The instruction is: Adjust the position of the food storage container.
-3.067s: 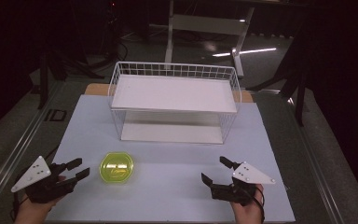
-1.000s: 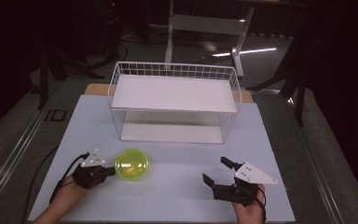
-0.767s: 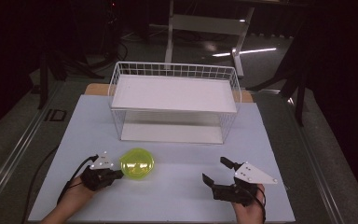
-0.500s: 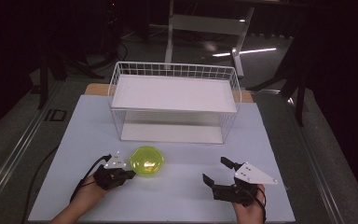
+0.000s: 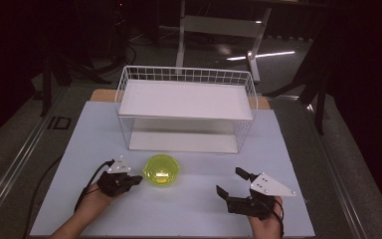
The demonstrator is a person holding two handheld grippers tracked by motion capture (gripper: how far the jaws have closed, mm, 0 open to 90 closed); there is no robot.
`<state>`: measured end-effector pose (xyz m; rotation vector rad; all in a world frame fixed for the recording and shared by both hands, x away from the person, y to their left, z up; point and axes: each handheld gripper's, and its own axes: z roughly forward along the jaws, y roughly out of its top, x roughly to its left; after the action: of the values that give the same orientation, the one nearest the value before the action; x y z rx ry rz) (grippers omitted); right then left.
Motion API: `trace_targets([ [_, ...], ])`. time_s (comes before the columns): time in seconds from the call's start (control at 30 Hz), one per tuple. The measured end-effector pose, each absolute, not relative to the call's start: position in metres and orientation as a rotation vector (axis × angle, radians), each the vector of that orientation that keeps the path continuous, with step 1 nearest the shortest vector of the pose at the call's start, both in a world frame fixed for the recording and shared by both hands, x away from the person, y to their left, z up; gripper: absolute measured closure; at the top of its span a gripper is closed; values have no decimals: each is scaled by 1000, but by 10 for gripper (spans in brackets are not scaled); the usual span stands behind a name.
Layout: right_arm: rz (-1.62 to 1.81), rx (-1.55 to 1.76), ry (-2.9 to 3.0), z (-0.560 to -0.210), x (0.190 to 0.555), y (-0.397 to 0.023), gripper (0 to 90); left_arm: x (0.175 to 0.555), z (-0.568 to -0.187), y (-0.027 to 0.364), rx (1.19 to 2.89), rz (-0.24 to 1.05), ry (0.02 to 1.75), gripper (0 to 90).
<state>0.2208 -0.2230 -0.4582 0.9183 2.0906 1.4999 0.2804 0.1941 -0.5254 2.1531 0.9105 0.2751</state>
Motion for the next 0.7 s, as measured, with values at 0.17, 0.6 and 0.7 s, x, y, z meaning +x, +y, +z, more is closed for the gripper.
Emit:
trace_targets([
  [0.17, 1500, 919, 2088, -458, 220, -223, 143, 291, -523, 191, 2125, 265, 932, 900],
  [0.6, 1503, 918, 2095, -458, 220, -223, 143, 296, -525, 155, 2175, 204, 865, 900],
  [0.7, 1505, 917, 2094, -458, 220, -223, 144, 295, -527, 146, 2191, 184, 843, 900],
])
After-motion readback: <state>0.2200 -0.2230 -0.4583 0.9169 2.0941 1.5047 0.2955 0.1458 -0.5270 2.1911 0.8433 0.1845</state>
